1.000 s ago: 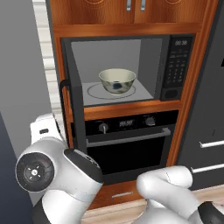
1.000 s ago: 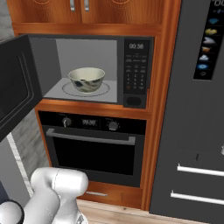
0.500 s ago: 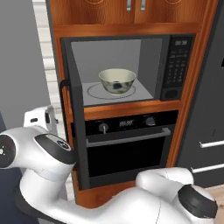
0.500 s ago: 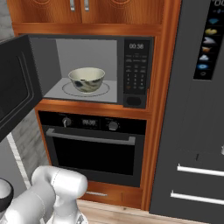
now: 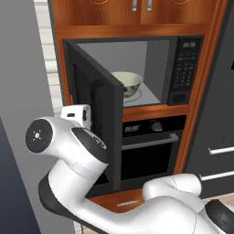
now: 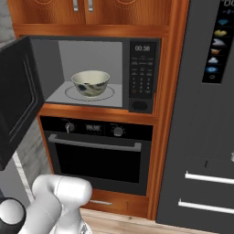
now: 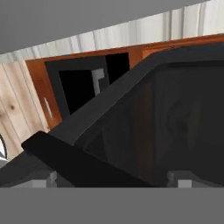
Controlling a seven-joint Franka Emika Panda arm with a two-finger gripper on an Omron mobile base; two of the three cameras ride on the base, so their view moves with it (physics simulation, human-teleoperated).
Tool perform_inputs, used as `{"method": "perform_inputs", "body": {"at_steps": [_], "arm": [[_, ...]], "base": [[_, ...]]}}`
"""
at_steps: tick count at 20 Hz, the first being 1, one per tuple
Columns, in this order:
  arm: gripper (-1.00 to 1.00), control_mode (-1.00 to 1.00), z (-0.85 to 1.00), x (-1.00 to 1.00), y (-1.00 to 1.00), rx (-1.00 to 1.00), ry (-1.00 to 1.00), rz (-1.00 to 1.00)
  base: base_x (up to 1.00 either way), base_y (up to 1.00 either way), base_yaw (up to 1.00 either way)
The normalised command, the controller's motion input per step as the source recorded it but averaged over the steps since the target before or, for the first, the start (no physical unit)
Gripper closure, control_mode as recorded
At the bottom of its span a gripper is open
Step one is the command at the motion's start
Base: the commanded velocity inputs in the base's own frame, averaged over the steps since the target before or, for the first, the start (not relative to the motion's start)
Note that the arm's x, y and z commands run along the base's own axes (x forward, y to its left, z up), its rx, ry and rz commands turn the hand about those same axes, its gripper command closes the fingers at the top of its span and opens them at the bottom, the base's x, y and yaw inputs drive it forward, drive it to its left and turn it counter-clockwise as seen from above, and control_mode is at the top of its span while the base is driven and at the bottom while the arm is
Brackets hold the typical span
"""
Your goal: Pick the eggplant from the sink and place it in the bowl. Then pick the bowl and place it in the microwave. Then close the microwave door and press the start button.
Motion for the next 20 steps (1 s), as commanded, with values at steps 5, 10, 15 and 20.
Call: {"method": "perform_inputs", "body": {"at_steps": [5,10,15,20], "arm": [[-1.00,-1.00,0.00,0.21,-1.00,0.09,0.00,0.00],[-1.00,-1.00,0.00,0.65,-1.00,0.05,0.00,0.00],[-1.00,-1.00,0.00,0.94,-1.00,0.01,0.00,0.00],[-1.00,-1.00,0.00,1.00,-1.00,0.00,0.00,0.01]], "base": [[0.00,0.00,0.00],[0.00,0.00,0.00],[0.00,0.00,0.00],[0.00,0.00,0.00]]}}
